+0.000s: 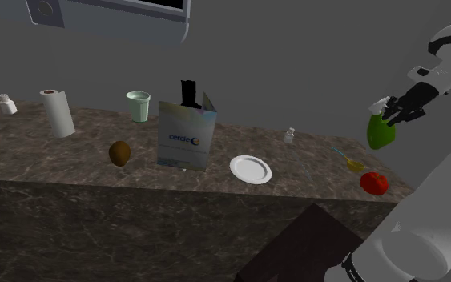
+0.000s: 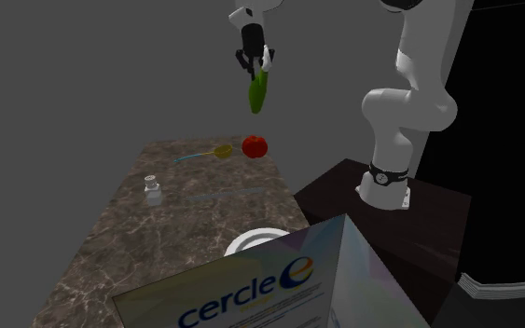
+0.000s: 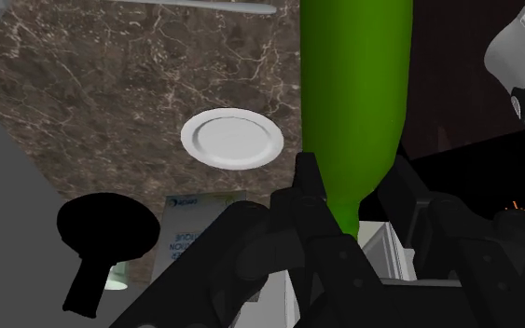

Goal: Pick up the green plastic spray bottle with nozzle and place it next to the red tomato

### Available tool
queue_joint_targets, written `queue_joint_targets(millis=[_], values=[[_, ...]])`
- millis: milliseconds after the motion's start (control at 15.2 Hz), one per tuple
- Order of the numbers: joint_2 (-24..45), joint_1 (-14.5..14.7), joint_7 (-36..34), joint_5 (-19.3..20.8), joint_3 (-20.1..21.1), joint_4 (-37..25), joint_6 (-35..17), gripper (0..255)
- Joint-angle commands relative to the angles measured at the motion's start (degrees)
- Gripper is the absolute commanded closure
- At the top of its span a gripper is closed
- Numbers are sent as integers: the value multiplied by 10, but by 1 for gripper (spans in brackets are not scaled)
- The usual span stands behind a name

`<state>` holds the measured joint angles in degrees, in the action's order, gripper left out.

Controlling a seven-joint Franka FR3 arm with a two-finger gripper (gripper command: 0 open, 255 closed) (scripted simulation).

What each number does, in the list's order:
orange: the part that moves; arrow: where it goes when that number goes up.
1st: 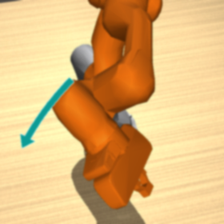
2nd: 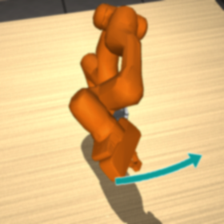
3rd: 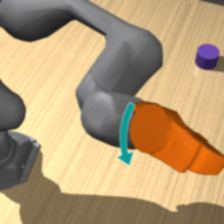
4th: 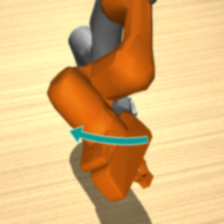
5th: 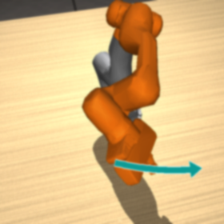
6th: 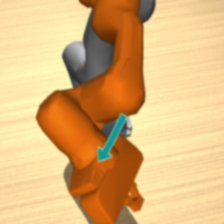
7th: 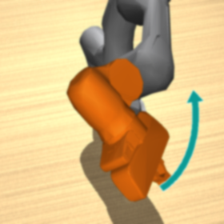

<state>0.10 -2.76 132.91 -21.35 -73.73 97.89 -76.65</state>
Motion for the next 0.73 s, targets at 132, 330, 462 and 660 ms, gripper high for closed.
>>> queue_joint_targets(millis=[132, 330, 462, 660], values=[[-9, 3, 4, 8, 4, 34, -33, 255], [-9, 4, 11, 9, 4, 56, -54, 255], [-6, 4, 18, 7, 3, 70, -67, 255], [1, 3, 29, 2, 1, 90, -86, 255]])
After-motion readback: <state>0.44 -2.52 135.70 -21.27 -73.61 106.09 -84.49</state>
